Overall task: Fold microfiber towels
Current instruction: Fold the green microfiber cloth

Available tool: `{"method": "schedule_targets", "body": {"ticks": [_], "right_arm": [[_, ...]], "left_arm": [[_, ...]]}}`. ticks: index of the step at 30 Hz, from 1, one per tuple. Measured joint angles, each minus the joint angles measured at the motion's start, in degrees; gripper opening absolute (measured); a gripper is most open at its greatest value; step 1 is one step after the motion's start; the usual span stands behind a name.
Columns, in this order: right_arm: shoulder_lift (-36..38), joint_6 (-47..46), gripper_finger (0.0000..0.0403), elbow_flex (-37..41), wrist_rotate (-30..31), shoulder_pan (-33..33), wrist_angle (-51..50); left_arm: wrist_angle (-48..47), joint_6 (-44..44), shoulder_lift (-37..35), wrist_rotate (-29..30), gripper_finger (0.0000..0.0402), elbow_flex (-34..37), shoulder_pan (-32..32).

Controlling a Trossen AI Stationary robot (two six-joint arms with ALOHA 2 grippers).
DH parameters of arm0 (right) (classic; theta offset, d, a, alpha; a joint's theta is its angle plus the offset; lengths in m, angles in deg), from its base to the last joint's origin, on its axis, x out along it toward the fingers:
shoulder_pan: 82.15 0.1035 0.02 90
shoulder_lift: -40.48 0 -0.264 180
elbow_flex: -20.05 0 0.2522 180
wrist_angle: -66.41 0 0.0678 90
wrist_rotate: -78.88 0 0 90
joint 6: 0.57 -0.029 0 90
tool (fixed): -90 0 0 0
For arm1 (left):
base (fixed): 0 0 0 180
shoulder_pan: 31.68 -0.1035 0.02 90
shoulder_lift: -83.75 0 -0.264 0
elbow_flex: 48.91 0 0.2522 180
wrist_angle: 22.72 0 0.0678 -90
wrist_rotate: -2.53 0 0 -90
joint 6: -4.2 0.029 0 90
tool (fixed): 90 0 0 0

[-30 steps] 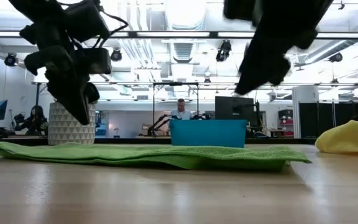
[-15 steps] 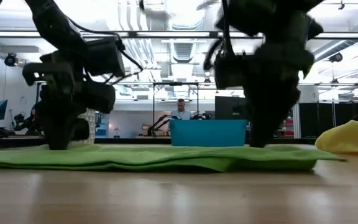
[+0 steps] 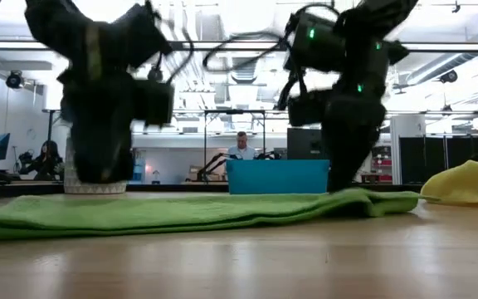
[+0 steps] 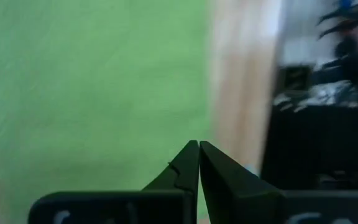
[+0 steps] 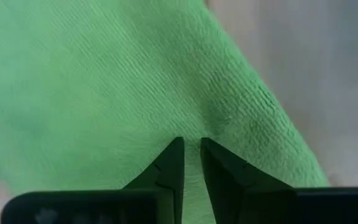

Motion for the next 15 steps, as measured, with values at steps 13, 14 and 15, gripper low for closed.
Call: {"method": "schedule_targets", "body": {"ticks": [13, 14, 15], "right_arm": [[16.9, -23.7, 0.0044, 0.5, 18.8, 18.7, 3.1], [17.5, -24.9, 0.0044, 0.4, 21.4, 20.7, 4.0], [18.4, -26.0, 0.0044, 0.2, 24.3, 22.7, 4.7]], "left_arm": [[-2.7, 12.3, -0.4, 12.0, 0.0, -12.1, 0.2], [-3.3, 15.1, 2.7, 12.0, 0.0, -14.0, 0.2], [-3.6, 18.8, 5.9, 12.0, 0.0, -16.5, 0.1]]}}
